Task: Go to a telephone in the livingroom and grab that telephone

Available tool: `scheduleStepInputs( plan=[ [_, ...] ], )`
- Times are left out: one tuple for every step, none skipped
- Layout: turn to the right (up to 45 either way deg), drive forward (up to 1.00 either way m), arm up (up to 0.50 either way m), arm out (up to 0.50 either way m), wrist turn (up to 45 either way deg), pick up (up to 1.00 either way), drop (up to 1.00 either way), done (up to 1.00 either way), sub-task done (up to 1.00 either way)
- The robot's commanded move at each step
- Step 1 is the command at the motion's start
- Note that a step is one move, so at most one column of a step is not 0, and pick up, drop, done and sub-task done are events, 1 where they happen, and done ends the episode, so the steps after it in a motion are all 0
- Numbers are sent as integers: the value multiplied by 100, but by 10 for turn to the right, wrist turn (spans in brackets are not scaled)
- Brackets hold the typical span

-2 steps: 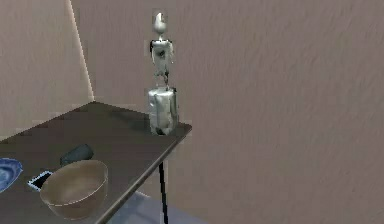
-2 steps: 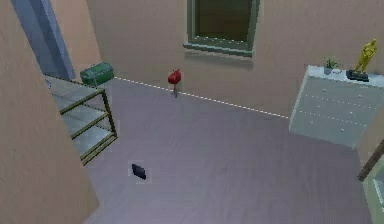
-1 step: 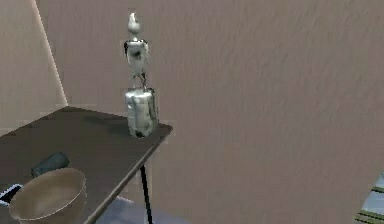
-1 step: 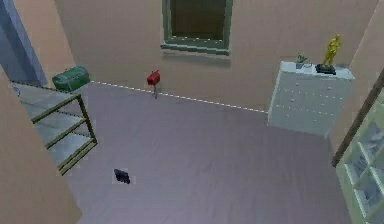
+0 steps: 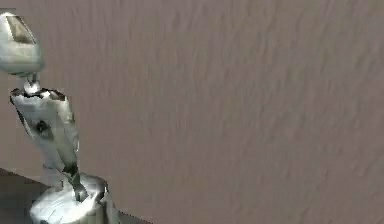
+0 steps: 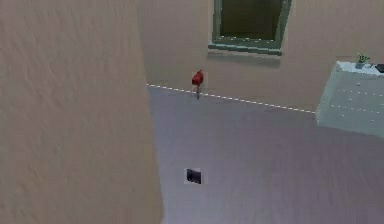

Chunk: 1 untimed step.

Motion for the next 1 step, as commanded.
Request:
scheduleStepInputs(
  plan=[
    [450,0,0,0,0,0,0,0,0]
  ],
)
